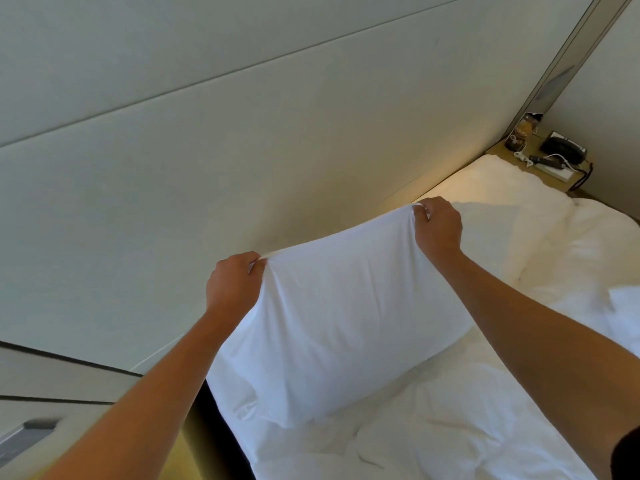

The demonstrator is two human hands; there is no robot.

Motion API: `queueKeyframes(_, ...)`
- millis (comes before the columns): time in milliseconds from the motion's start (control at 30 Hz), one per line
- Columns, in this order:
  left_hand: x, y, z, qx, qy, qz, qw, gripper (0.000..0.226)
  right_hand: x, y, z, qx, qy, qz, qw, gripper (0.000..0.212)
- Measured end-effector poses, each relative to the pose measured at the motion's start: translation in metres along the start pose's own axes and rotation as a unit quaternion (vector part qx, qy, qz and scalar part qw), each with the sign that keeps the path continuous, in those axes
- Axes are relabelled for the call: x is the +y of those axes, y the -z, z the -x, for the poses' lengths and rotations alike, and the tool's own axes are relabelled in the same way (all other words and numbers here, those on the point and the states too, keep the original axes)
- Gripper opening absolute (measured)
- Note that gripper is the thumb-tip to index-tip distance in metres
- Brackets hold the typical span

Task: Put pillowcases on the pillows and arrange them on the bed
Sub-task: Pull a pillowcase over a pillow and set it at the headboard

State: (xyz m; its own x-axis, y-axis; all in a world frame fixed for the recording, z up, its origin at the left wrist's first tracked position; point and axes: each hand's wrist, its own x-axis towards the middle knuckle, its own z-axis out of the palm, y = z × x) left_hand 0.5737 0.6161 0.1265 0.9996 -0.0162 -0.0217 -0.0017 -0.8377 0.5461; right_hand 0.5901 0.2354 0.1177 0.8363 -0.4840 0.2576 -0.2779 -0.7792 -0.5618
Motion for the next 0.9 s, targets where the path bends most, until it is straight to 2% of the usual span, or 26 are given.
queueKeyframes(167,-0.014,0.018,-0.043,0.062,0.003,0.017,0.998,0.042,-0.05,-0.026,-0.047,-0.006,0.016,-0.025,1.0,0.027)
queueKeyframes(233,-0.019,0.017,-0.051,0.074,0.013,0.025,0.997,0.039,-0.064,-0.042,-0.051,-0.041,0.017,-0.023,0.999,0.029)
queueKeyframes(300,-0.023,0.007,-0.051,0.066,0.017,0.027,0.997,0.023,-0.07,-0.062,-0.04,-0.105,0.04,-0.015,0.994,0.043)
queueKeyframes(333,-0.025,0.0,-0.047,0.057,0.013,0.014,0.998,0.02,-0.069,-0.072,-0.028,-0.141,0.048,-0.006,0.989,0.053)
queueKeyframes(400,-0.031,-0.018,-0.034,0.029,-0.013,-0.014,0.999,0.043,-0.063,-0.094,0.003,-0.206,0.049,0.026,0.977,0.064)
queueKeyframes(467,-0.037,-0.036,-0.018,-0.002,-0.052,-0.037,0.998,0.054,-0.054,-0.113,0.039,-0.252,0.045,0.055,0.965,0.067)
queueKeyframes(600,-0.058,-0.066,0.004,-0.116,-0.102,-0.112,0.982,0.058,-0.042,-0.136,0.1,-0.324,0.038,0.106,0.939,0.068)
queueKeyframes(700,-0.071,-0.075,0.007,-0.163,-0.103,-0.155,0.969,0.061,-0.045,-0.143,0.127,-0.347,0.055,0.146,0.925,0.067)
queueKeyframes(900,-0.083,-0.078,0.005,-0.183,-0.131,-0.17,0.96,0.061,-0.058,-0.146,0.147,-0.338,0.075,0.203,0.916,0.068)
